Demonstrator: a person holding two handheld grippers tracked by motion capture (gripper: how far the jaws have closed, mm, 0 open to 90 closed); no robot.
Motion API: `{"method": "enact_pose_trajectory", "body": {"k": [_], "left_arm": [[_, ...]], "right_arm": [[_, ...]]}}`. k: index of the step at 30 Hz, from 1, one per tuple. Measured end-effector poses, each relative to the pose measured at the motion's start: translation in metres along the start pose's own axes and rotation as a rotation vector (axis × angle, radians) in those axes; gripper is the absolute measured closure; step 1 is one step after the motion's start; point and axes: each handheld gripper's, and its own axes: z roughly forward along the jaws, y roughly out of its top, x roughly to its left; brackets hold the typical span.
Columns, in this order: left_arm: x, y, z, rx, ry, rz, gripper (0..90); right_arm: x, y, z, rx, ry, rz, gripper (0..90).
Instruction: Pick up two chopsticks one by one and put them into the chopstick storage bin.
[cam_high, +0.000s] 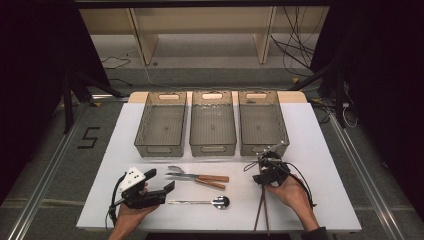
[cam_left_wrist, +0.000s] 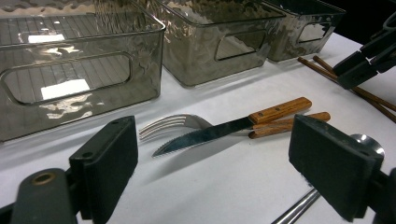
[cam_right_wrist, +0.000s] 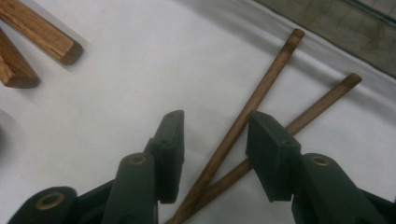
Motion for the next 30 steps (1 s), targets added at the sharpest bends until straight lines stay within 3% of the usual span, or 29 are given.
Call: {"method": "enact_pose_trajectory", "body": {"k": [8,16,22,30], "left_arm": [[0.000,0.000,0.000,-0.002,0.000,0.000,15.4],[0.000,0.000,0.000,0.004,-0.001,0.001,15.4],[0.000,0.000,0.001,0.004,0.000,0.001,15.4],[0.000,0.000,0.001,0.003,0.001,0.001,15.4]], "right_arm": [[0.004,0.000,0.004,0.022,-0.015,-0.012,61.0],[0.010,0.004,0.004,0.054,-0.048,-0.045,71.5],[0.015,0.007,0.005,0.076,-0.033,-0.074,82.0],[0.017,0.008,0.005,0.076,-0.035,-0.109,84.8]]}}
